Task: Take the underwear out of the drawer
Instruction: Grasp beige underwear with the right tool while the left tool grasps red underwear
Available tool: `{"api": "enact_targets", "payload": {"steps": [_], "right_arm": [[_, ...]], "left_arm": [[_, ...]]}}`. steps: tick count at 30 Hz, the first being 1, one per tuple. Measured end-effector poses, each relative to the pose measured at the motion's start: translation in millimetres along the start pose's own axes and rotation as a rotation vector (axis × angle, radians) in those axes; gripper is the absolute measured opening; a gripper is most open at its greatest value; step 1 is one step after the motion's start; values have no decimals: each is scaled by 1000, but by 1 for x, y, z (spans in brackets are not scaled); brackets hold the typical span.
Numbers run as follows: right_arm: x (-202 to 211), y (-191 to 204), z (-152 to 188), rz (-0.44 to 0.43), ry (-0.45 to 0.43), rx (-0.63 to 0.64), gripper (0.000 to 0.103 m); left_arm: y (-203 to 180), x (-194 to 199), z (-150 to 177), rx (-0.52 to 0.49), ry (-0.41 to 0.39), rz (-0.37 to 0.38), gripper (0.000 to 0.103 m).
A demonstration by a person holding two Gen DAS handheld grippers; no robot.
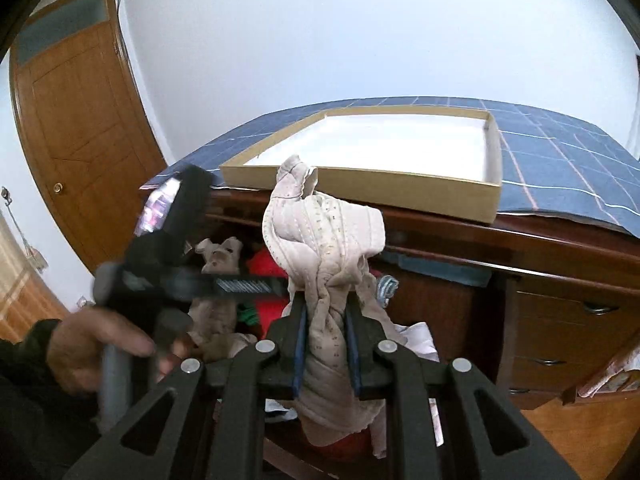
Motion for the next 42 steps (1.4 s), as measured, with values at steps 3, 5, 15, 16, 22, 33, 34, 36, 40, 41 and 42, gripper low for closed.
{"api": "enact_targets", "payload": {"steps": [3, 5, 15, 16, 22, 33, 34, 36, 40, 41, 42], "right_arm": [[-1, -4, 6, 6, 5, -20, 19], [-3, -7, 8, 1, 11, -37, 19], [-8, -19, 7, 5, 15, -44, 19], [-7, -21, 7, 5, 14, -49, 19], [-9, -23, 11, -8, 16, -70, 19], [-9, -25, 12, -11, 16, -117, 19], [-8, -26, 12, -8, 10, -132, 19], [-6, -27, 12, -5, -1, -161, 19], [-1, -31, 11, -8, -31, -225, 19], [0, -32, 11, -10, -40, -241, 19], [1, -31, 10, -10, -49, -255, 19]], "left_arm": [[16, 20, -5, 36, -24, 14, 91], [22, 31, -5, 81, -48, 16, 91], [-11, 1, 9, -2, 50, 8, 87], [-8, -9, 9, 16, 84, 0, 83], [-5, -45, 4, 43, 124, -90, 80], [-8, -82, -11, 48, 209, 6, 52], [-7, -83, -13, 51, 213, 20, 49], [-2, -82, -14, 46, 206, 49, 45], [7, -70, -10, 1, 171, 89, 43], [9, -63, -8, -22, 159, 103, 43], [10, -58, -7, -39, 145, 108, 43]]}}
Point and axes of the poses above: each gripper's, at about its wrist camera, not at the fingertips, and x roughly against the way its jaws point, y to its left, z to its underside, the point moved 1 cm from there along -x, roughly the way its jaws point
